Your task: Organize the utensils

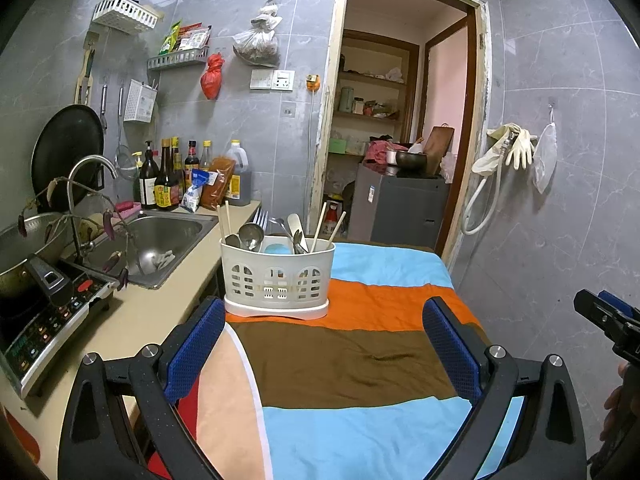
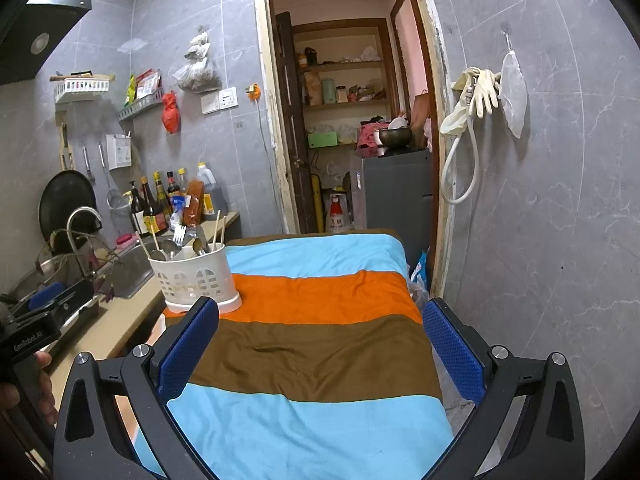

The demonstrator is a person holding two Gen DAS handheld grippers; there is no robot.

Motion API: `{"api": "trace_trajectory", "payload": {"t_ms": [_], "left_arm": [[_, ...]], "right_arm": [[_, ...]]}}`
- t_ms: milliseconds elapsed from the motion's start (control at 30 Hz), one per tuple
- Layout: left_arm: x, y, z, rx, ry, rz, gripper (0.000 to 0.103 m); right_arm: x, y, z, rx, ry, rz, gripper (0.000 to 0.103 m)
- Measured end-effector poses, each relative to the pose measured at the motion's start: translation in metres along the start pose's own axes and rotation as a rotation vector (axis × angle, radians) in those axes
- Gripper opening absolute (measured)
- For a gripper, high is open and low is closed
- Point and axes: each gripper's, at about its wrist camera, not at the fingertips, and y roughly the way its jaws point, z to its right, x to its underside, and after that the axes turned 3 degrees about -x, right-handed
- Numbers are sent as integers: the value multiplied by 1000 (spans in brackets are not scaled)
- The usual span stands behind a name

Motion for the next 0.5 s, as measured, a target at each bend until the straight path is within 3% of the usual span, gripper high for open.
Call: {"api": "trace_trajectory", "payload": {"t_ms": [500], "left_arm": [[2, 1, -3, -5, 2, 0, 97]], "right_arm": [[-1, 0, 0, 1, 1, -2, 103]]}}
